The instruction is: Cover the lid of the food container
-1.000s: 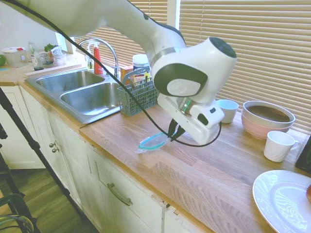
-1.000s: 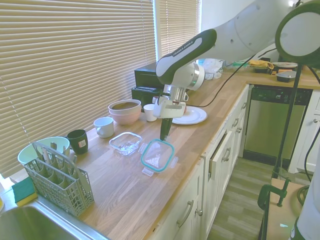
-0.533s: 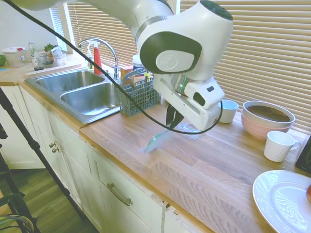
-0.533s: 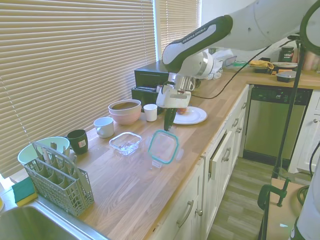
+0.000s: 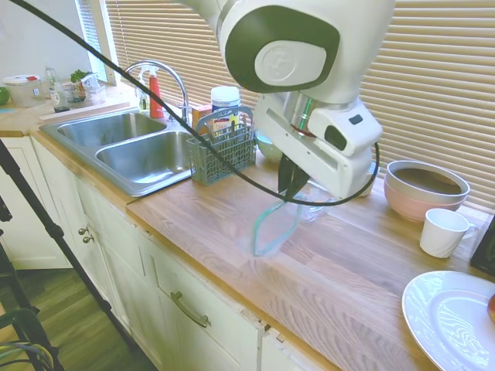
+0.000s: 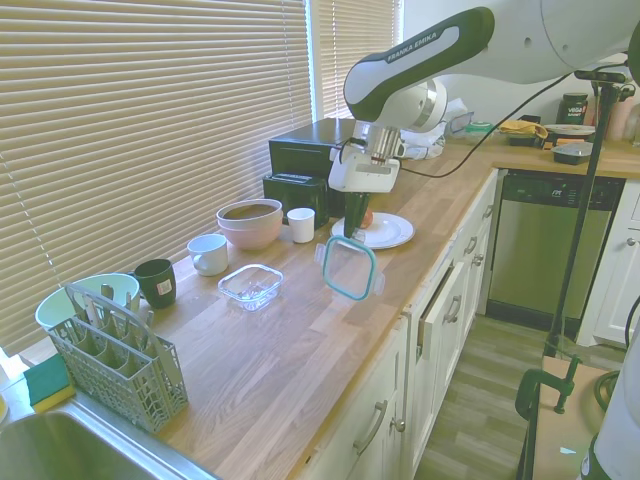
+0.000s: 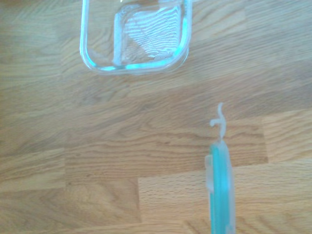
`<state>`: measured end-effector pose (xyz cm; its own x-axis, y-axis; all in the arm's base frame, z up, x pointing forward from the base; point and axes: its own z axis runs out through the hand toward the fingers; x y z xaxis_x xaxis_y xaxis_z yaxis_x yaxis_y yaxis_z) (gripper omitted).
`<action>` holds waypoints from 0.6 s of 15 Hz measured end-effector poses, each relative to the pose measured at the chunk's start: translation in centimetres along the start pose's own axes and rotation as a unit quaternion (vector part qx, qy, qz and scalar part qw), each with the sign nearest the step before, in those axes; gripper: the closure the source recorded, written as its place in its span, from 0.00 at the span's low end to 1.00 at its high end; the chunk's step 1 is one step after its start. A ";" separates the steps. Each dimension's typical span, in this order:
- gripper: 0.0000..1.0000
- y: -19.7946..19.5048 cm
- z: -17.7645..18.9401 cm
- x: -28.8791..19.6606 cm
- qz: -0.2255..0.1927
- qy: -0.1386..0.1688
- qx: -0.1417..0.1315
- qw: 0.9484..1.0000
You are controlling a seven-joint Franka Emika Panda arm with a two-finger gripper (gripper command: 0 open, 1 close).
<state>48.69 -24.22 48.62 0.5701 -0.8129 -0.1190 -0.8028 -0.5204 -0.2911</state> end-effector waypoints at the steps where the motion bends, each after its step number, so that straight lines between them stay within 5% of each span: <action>1: 1.00 -0.2 -0.3 0.6 0.000 0.000 -0.003 1.000; 9: 1.00 -3.3 -4.6 4.2 0.008 0.033 -0.042 0.999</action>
<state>52.89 -27.14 53.44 0.5474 -0.8348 -0.0595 -0.8247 -0.5259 -0.2080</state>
